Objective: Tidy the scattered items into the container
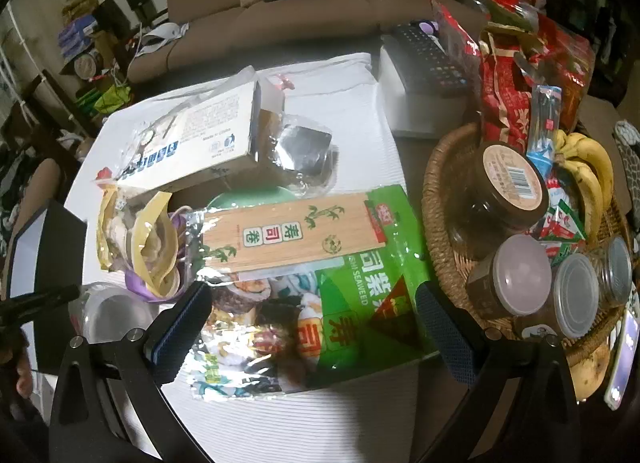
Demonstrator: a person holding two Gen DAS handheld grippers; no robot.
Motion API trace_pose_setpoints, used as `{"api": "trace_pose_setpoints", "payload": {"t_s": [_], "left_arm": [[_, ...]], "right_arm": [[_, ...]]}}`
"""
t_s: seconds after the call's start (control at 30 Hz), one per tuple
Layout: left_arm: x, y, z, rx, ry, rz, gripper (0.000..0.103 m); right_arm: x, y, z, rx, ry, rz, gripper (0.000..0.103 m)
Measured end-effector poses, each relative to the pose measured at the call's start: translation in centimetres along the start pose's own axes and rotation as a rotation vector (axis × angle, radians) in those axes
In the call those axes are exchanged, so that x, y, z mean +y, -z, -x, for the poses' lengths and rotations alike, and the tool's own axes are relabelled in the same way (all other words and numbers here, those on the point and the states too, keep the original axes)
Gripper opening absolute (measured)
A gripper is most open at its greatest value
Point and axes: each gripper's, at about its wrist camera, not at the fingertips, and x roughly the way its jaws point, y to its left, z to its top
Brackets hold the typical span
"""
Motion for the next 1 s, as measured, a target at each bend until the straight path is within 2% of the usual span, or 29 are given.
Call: {"api": "trace_pose_setpoints", "payload": {"t_s": [0.17, 0.27, 0.33, 0.43, 0.5, 0.57, 0.63, 0.73, 0.8, 0.87, 1.0], "left_arm": [[-1.1, 0.2, -0.5, 0.005, -0.031, -0.049, 0.005], [-0.9, 0.2, 0.9, -0.038, 0.023, -0.036, 0.0], [-0.6, 0.1, 2.5, -0.075, 0.055, -0.036, 0.0], [-0.3, -0.1, 4.9, -0.131, 0.049, -0.05, 0.0], [-0.6, 0.1, 5.2, -0.117, -0.025, -0.095, 0.0], [-0.6, 0.2, 4.7, -0.106, -0.049, -0.086, 0.0], [-0.4, -0.1, 2.6, -0.055, -0.06, -0.087, 0.002], [-0.8, 0.2, 0.5, -0.013, -0.049, -0.08, 0.012], [-0.6, 0.1, 0.1, -0.01, -0.03, -0.065, 0.022], [-0.6, 0.2, 0.0, -0.016, -0.017, -0.054, 0.036], [-0.4, 0.3, -0.9, -0.001, -0.017, -0.053, 0.035]], "right_arm": [[-0.2, -0.1, -0.5, 0.005, 0.002, -0.008, 0.103], [-0.5, 0.0, -0.6, 0.004, -0.001, -0.006, 0.103], [-0.4, 0.1, -0.6, -0.011, -0.006, -0.008, 0.103], [-0.5, 0.1, -0.6, -0.035, -0.016, -0.013, 0.103], [-0.5, 0.2, -0.7, -0.036, -0.021, -0.019, 0.103], [-0.5, 0.2, -0.8, -0.047, -0.04, -0.031, 0.103], [-0.3, 0.1, -0.6, -0.077, -0.079, -0.039, 0.103], [0.1, 0.1, -0.5, -0.062, -0.067, -0.018, 0.103], [0.1, 0.2, -0.6, -0.041, -0.047, -0.007, 0.103], [-0.1, 0.2, -0.7, -0.043, -0.055, -0.007, 0.103], [-0.4, 0.1, -1.0, -0.029, -0.047, -0.008, 0.103]]}}
